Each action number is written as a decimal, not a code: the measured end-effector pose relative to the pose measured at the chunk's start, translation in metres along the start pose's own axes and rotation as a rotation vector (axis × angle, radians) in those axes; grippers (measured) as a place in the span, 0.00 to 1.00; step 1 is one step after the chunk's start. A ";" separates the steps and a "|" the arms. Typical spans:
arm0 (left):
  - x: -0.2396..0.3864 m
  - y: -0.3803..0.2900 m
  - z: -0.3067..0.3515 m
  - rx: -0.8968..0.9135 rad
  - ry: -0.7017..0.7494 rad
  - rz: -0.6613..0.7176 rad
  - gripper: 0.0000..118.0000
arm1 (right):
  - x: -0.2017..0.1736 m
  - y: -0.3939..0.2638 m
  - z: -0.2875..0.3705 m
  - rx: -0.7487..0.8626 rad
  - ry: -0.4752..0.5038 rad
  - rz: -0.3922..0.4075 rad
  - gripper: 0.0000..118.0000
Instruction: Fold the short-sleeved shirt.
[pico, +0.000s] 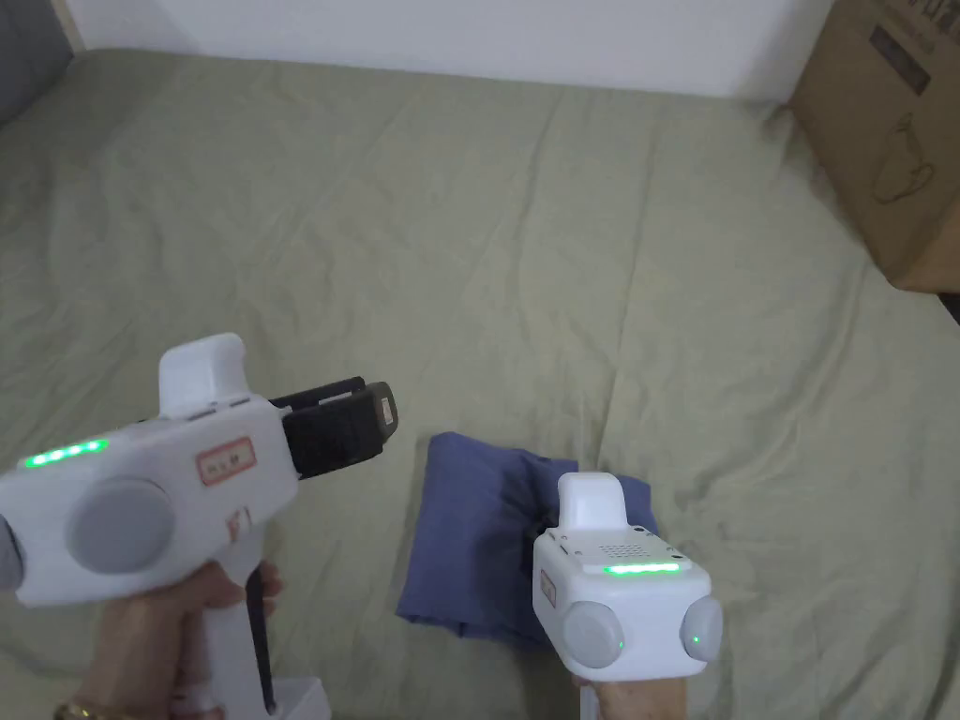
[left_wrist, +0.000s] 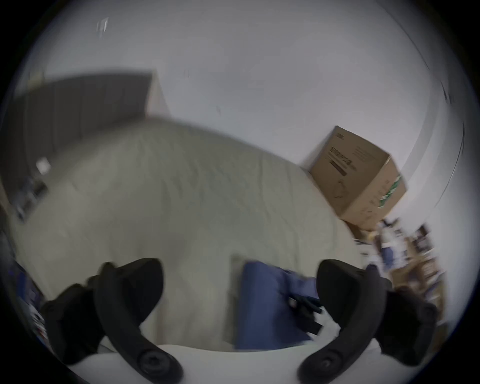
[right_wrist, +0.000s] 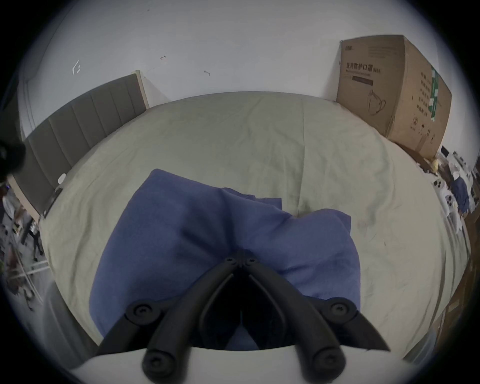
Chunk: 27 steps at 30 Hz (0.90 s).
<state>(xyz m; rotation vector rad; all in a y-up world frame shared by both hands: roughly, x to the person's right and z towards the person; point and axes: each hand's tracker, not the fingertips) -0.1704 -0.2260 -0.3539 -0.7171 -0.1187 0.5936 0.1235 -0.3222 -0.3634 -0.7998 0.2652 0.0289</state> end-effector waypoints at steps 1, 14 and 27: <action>-0.013 0.004 -0.015 -0.078 -0.075 0.058 1.00 | 0.001 0.001 0.000 -0.002 0.004 -0.004 0.00; -0.055 -0.061 -0.149 -0.623 -0.463 0.322 1.00 | 0.005 0.001 -0.005 -0.019 0.026 -0.014 0.00; -0.016 -0.066 -0.189 -0.700 -0.363 0.170 0.28 | 0.060 0.050 0.068 0.172 0.036 -0.107 0.00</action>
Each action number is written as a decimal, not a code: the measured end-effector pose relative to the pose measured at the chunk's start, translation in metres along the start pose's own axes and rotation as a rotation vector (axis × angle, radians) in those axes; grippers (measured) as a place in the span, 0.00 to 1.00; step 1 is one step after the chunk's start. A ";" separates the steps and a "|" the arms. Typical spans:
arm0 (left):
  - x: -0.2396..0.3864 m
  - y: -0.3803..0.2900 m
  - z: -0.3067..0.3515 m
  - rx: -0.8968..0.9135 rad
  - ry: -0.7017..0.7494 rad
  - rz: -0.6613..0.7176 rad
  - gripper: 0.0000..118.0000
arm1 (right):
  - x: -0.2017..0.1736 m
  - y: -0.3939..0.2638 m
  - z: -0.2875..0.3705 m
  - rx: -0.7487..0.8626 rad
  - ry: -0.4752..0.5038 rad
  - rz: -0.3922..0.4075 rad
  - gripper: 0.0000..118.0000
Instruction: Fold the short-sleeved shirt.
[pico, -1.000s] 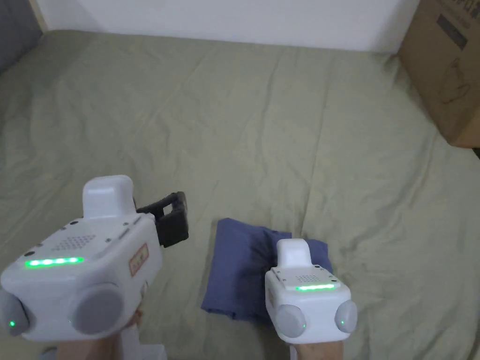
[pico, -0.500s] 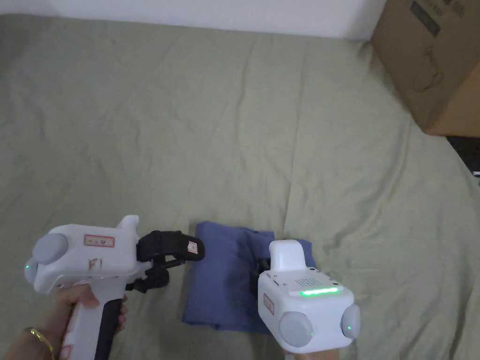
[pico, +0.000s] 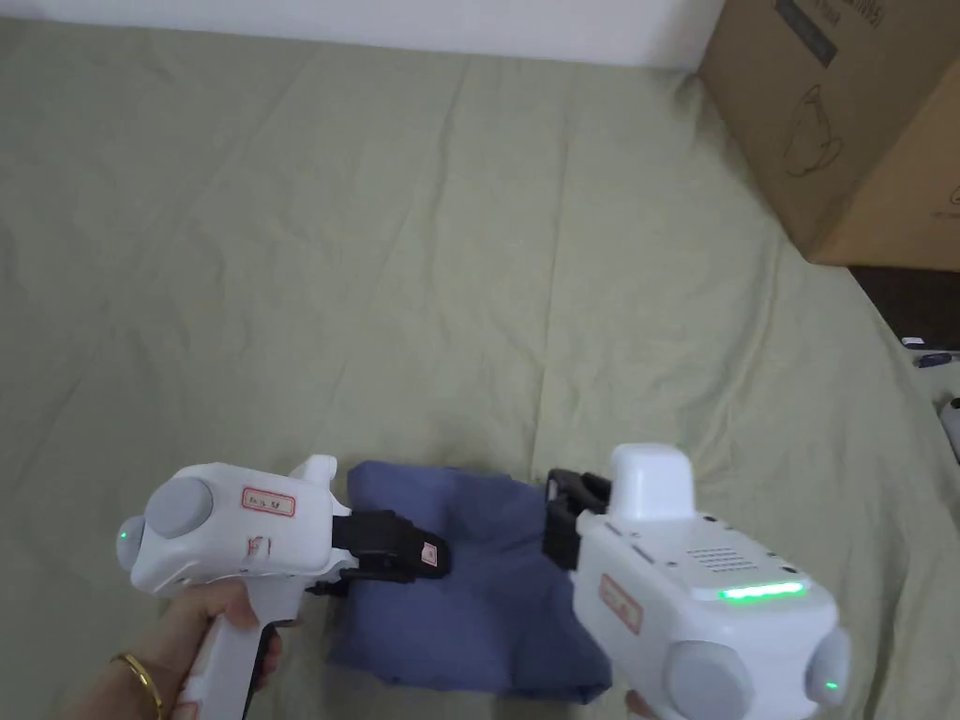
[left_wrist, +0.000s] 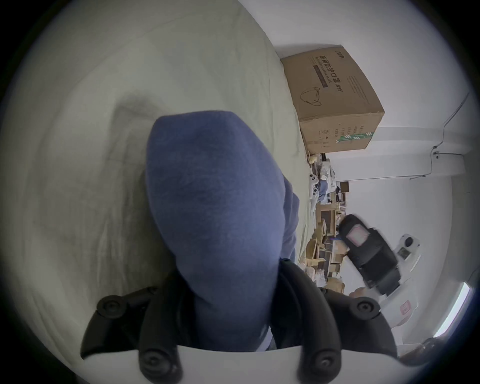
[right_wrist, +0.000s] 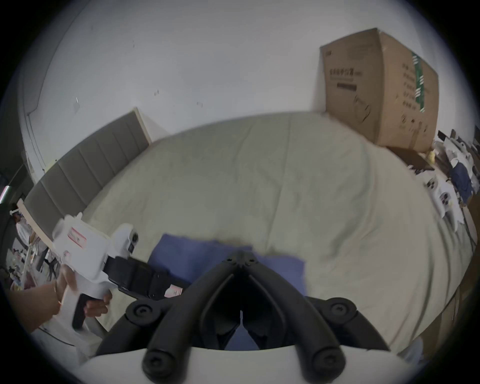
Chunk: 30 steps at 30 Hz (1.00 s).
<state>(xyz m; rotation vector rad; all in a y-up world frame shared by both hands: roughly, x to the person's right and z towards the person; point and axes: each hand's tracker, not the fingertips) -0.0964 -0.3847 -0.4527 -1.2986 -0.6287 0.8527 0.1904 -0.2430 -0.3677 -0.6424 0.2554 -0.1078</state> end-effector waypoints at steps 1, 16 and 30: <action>0.005 0.001 0.003 -0.008 0.054 -0.011 0.27 | 0.007 0.008 0.010 0.027 -0.002 -0.002 0.00; -0.027 0.018 0.246 0.191 0.583 0.016 0.23 | 0.005 0.041 0.067 0.144 0.038 0.026 0.00; -0.107 0.020 0.437 0.377 1.372 0.172 0.50 | -0.012 0.042 0.038 0.063 0.013 0.059 0.00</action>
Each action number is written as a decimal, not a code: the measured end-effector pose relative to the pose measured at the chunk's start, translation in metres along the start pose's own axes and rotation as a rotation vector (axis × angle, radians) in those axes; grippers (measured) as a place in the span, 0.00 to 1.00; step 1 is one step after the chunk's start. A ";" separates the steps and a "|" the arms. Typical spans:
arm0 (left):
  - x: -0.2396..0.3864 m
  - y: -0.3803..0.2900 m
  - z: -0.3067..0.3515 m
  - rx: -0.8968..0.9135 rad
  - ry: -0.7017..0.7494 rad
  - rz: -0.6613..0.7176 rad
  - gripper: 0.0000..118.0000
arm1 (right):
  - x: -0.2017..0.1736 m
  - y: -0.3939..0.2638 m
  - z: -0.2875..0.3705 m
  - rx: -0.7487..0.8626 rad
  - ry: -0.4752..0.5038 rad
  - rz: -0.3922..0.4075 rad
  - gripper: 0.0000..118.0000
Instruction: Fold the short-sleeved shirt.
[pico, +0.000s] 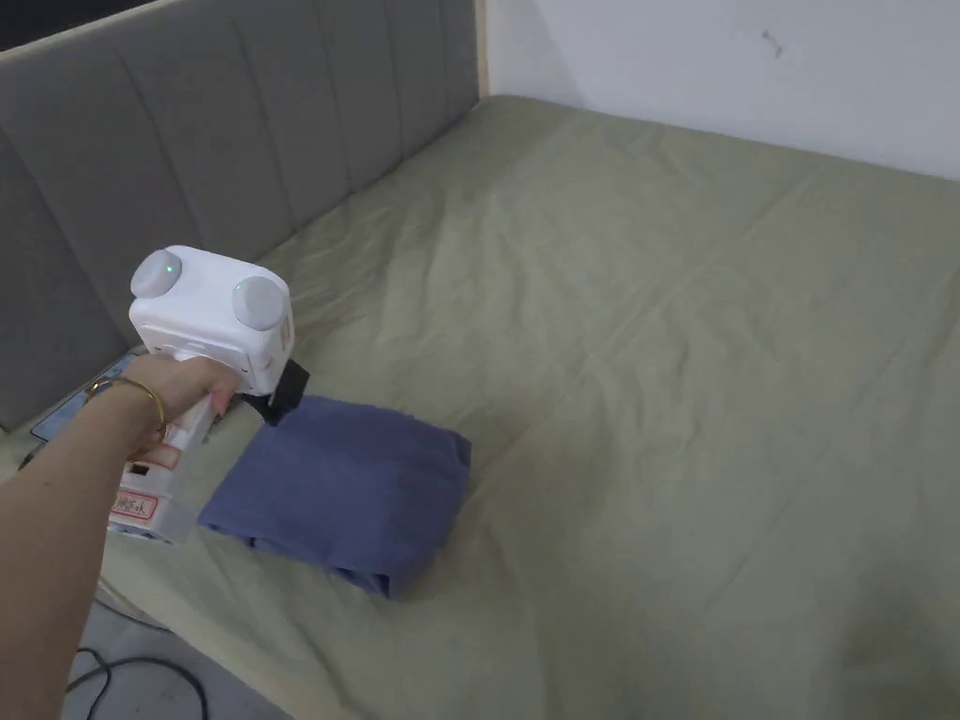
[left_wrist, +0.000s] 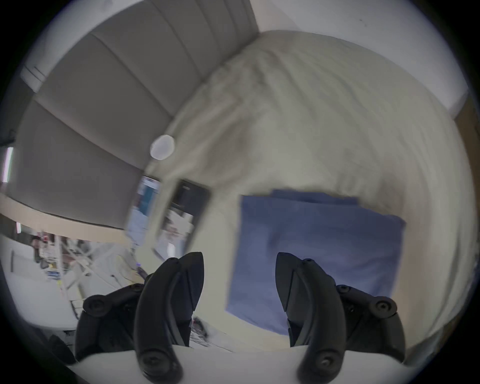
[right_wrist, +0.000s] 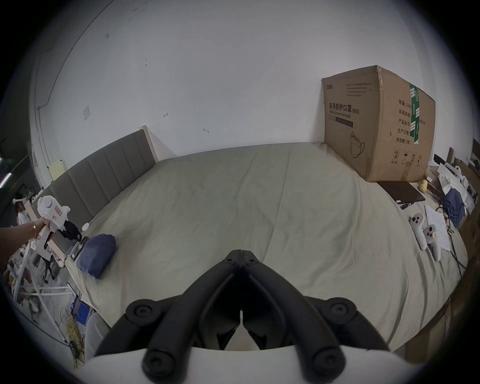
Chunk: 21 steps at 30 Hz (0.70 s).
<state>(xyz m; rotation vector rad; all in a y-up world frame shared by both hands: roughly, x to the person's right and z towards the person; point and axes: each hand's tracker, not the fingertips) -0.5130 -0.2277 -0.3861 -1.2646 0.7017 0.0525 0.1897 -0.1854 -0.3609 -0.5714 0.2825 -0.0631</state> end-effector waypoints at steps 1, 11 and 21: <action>-0.002 0.000 0.006 0.039 0.005 0.029 0.49 | 0.002 0.000 -0.001 0.001 0.000 0.002 0.00; 0.067 -0.012 0.160 0.703 -0.149 0.097 0.00 | 0.014 0.033 0.023 0.127 -0.028 0.052 0.00; 0.196 -0.075 0.300 1.158 -0.489 0.068 0.00 | 0.023 0.088 0.072 0.380 -0.115 0.119 0.00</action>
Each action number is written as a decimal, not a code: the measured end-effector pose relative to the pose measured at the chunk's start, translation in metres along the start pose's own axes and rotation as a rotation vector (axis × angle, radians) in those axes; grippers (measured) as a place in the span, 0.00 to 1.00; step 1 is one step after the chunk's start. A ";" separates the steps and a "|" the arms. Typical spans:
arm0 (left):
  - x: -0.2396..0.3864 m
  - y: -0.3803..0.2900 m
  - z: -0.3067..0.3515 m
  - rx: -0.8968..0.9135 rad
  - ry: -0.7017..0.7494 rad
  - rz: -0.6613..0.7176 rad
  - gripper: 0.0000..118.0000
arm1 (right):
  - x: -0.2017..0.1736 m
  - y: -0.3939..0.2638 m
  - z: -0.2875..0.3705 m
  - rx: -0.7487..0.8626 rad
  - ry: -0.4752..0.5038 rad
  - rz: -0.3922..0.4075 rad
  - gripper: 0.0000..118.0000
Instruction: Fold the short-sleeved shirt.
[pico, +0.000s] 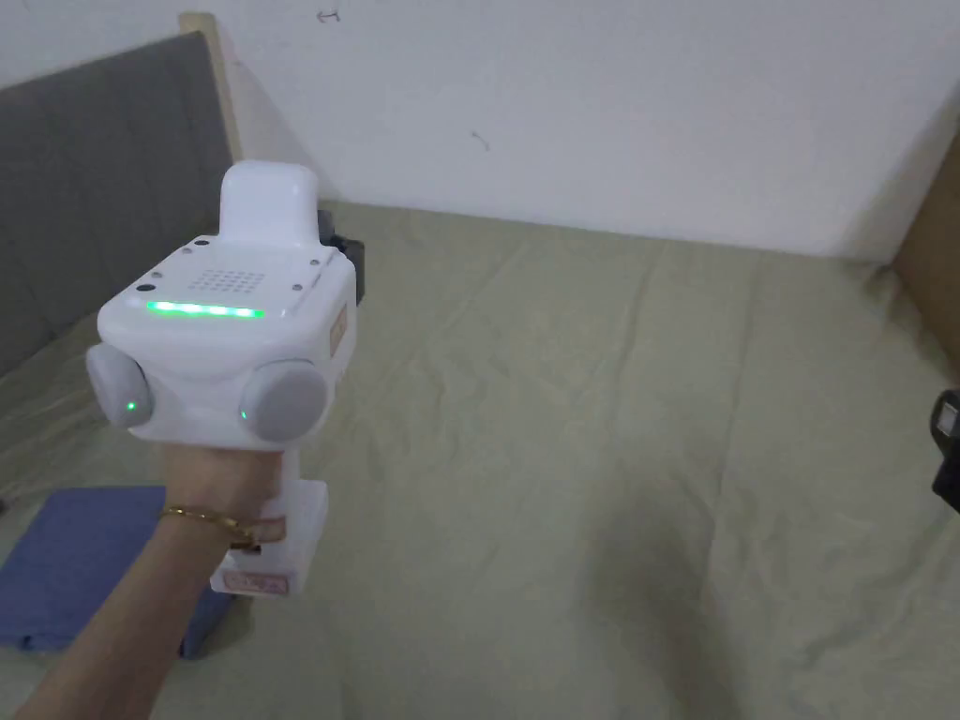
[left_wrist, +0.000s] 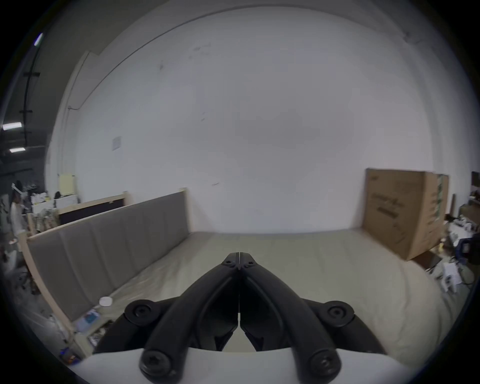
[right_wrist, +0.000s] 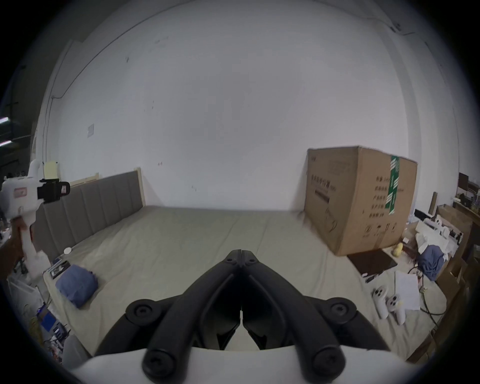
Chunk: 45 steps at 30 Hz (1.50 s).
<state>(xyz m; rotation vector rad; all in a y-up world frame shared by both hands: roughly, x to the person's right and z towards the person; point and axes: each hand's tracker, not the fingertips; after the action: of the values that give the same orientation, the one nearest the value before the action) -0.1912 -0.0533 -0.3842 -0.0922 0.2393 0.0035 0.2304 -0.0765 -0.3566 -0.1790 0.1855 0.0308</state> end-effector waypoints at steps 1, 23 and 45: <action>0.015 -0.002 0.006 0.024 -0.026 -0.009 0.00 | 0.002 0.002 0.002 0.014 -0.010 0.005 0.00; 0.086 -0.099 0.058 -0.132 -0.142 0.022 0.28 | 0.029 -0.062 0.026 -0.068 -0.065 -0.017 0.00; 0.086 -0.098 0.068 -0.109 -0.132 -0.031 0.92 | 0.018 -0.062 0.037 -0.052 -0.071 -0.005 1.00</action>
<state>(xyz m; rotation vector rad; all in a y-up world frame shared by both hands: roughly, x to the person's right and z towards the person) -0.0898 -0.1450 -0.3300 -0.2032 0.1060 -0.0081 0.2573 -0.1302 -0.3134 -0.2300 0.1136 0.0375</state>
